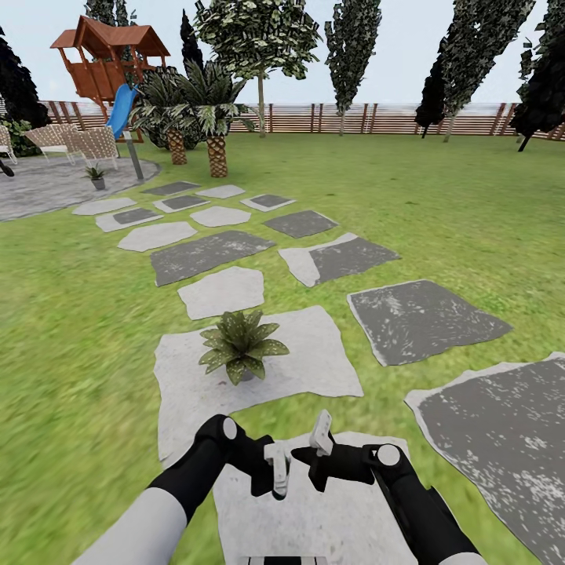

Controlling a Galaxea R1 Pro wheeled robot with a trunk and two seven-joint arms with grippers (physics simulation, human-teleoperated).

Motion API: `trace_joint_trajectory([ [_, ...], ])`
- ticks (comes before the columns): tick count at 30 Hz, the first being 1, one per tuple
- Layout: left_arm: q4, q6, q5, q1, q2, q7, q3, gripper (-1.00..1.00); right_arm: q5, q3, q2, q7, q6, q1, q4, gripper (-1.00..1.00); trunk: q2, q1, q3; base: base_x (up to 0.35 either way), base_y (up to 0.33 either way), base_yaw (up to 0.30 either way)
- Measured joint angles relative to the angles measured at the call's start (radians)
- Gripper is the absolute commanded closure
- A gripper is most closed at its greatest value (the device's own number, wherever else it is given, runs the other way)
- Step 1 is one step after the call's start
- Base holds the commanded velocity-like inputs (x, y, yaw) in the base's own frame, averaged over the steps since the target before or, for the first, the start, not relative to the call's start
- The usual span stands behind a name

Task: Pick up the pesticide atomizer in the garden and spray insectifuge to fully cover both potted plants in the garden.

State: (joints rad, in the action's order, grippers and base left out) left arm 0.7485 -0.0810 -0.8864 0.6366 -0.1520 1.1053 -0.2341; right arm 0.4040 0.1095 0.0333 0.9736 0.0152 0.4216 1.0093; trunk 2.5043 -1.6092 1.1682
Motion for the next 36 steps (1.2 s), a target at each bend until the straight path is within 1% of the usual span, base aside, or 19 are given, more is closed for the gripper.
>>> trace_joint_trajectory([
  [2, 0.0, 0.0, 0.003, 0.0, -0.001, 0.0, 0.0, 1.0, 0.0, 0.0, 0.0, 0.0, 0.0, 0.0, 0.0, 1.0, 0.0, 0.0, 0.0, 0.0, 0.0, 0.0],
  [5, 0.0, 0.0, 0.021, 0.0, -0.003, 0.0, -0.001, 1.0, 0.0, 0.0, 0.0, 0.0, 0.0, 0.0, 0.0, 1.0, 0.0, 0.0, 0.0, 0.0, 0.0, 0.0],
  [8, 0.0, 0.0, 0.028, 0.0, -0.005, 0.0, -0.002, 1.0, 0.001, -0.001, 0.0, 0.0, 0.0, 0.0, -0.001, 1.0, 0.0, 0.0, 0.0, 0.0, 0.0, 0.0],
  [30, 0.002, 0.0, 0.037, 0.001, -0.009, -0.002, -0.002, 1.0, 0.002, -0.001, 0.0, 0.0, 0.0, 0.0, -0.002, 1.0, 0.0, 0.0, 0.0, 0.0, 0.0, 0.0],
  [36, -0.002, 0.001, 0.036, 0.001, -0.006, -0.002, 0.0, 1.0, 0.002, -0.001, 0.0, 0.0, 0.0, 0.0, -0.002, 1.0, 0.0, 0.0, 0.0, 0.0, 0.0, 0.0],
])
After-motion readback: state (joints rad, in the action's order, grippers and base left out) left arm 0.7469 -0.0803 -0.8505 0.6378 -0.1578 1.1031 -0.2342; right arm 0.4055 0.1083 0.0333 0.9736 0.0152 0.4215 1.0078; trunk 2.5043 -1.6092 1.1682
